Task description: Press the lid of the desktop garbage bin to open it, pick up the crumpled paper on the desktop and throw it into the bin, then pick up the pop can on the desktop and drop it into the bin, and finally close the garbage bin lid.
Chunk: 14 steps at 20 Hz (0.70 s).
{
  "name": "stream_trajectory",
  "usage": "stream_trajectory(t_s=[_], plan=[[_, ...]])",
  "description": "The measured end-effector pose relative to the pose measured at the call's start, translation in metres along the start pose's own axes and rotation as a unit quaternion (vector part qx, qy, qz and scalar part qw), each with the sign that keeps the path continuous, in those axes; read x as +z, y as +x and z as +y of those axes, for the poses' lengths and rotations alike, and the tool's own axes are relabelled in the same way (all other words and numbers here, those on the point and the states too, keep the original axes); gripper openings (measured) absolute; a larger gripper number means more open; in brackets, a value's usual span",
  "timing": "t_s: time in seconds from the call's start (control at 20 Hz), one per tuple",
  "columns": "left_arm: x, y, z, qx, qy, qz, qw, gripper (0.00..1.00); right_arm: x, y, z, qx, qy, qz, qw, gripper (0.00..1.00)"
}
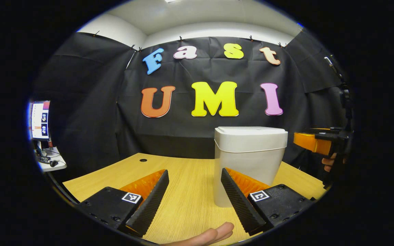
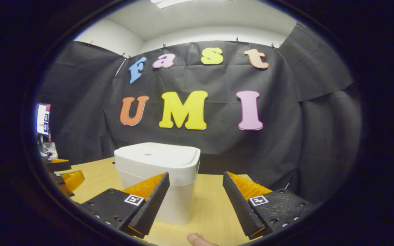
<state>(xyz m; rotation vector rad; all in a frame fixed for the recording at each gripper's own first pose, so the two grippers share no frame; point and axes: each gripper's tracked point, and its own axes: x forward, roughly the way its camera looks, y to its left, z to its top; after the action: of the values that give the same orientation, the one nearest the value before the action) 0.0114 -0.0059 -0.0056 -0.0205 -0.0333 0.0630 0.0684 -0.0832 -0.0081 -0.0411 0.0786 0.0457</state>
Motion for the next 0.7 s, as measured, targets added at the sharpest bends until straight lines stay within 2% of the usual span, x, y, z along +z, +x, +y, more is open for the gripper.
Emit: stream_trajectory(t_s=[0.05,0.2,0.35,0.55,0.7], plan=[[0.002,-0.002,-0.001,0.000,0.004,-0.002,1.000,0.99,-0.004,-0.009,0.002,0.006,0.004,-0.002,1.000,0.96],[0.004,-0.010,0.005,0.010,0.027,-0.008,1.000,0.99,-0.023,-0.023,-0.012,-0.014,0.016,0.010,1.000,0.95],[0.002,-0.018,0.000,-0.004,0.014,-0.009,1.000,0.99,-0.035,-0.035,-0.023,-0.038,0.012,0.015,0.999,0.97],[-0.002,-0.020,0.001,-0.009,0.020,-0.003,1.000,0.99,-0.021,-0.054,-0.018,-0.034,0.045,-0.015,0.998,0.97],[-0.011,-0.022,0.006,-0.002,0.011,0.014,1.000,0.99,-0.017,-0.062,-0.007,-0.027,0.034,-0.029,0.999,0.96]])
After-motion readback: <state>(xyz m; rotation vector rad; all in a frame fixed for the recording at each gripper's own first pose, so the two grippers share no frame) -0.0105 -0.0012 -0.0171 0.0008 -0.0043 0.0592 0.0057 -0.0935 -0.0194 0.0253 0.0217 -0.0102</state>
